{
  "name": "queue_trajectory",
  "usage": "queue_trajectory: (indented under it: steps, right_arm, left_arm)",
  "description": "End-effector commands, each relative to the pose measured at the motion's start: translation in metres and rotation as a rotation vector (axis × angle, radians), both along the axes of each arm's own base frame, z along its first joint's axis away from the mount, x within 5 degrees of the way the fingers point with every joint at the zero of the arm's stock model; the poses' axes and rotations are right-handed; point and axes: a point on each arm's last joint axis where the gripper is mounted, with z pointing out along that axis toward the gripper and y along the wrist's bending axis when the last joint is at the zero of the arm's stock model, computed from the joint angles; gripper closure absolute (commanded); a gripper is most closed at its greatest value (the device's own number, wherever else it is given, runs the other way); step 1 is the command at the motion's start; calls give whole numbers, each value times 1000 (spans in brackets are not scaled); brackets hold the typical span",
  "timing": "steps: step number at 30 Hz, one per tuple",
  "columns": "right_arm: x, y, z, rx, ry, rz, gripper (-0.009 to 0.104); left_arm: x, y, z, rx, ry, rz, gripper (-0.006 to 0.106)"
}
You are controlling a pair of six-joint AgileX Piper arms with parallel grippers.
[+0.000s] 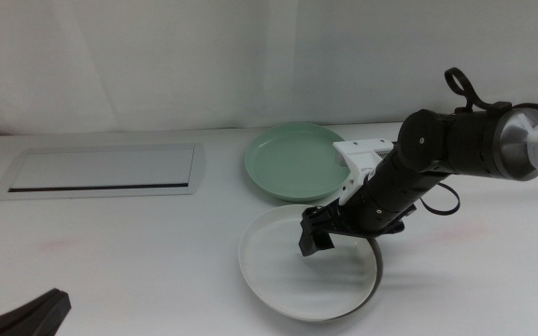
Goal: Stack the three bowls on top of each other.
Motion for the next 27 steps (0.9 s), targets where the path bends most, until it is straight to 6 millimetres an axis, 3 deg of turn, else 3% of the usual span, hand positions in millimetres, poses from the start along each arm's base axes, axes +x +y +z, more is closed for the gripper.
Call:
queue_trajectory:
  steps: [1,6,12,18,27]
  right_arm:
    - [1,0,1,-7,-14,14,1]
    - [1,0,17,10,-45,27,1]
    - [0,0,53,49,-128,54,1]
    - [-12,-14,113,69,-311,90,1]
    - [-32,-47,177,22,-504,-1,1]
  left_arm:
    - [0,-1,-4,9,-23,-12,103]
    - [0,-1,-7,-1,-48,-15,103]
    - [0,-1,-10,-3,-63,-17,103]
    - [0,-1,-10,11,-69,-21,103]
    - [-3,0,-27,41,-27,-25,103]
